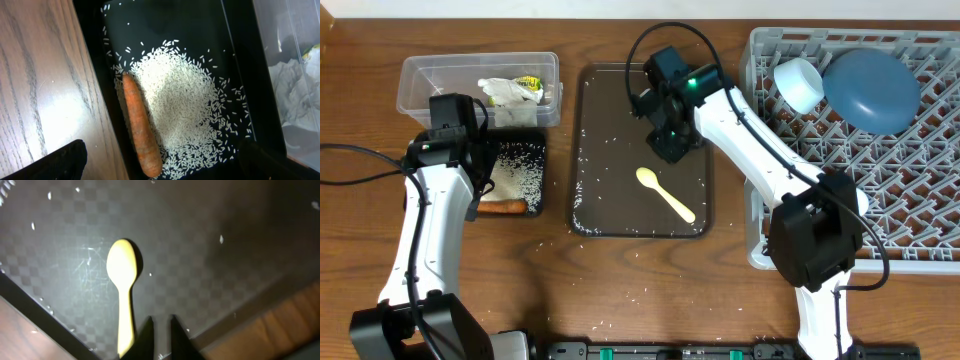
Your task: Sort waste into correct bins and load items into the dishwasher rack
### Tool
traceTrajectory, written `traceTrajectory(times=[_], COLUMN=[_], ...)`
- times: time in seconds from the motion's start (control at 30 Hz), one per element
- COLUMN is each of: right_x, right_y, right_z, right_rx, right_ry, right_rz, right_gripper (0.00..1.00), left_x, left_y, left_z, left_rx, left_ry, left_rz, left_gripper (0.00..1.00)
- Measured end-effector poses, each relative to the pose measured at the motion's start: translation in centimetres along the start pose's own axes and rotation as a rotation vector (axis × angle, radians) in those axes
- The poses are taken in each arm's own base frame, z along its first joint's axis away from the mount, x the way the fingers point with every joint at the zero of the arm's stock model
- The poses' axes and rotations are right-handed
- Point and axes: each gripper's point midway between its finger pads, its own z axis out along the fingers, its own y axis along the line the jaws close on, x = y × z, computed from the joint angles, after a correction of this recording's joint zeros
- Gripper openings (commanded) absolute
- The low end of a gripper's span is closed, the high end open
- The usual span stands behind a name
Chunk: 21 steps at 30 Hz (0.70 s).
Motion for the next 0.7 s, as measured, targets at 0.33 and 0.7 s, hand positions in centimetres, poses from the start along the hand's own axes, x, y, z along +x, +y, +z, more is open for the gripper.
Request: traceTrajectory(times=[0.33, 0.7], right_x=[0.6, 0.6], right_y=[2.3, 3.5], right_z=[5.6, 7.8], right_rx=[-0.091, -0.196], right_ry=[-0.056, -0.143], right_rz=[-0.09, -0.117], right_gripper=[0.57, 0.52], left_x=[0.0, 0.0], left_y=[0.0, 0.0], left_z=[0.0, 0.0], left_rx=[0.0, 0.0], left_ry=[0.0, 0.0], left_rz=[0.0, 0.0], left_gripper=[0.98, 0.98])
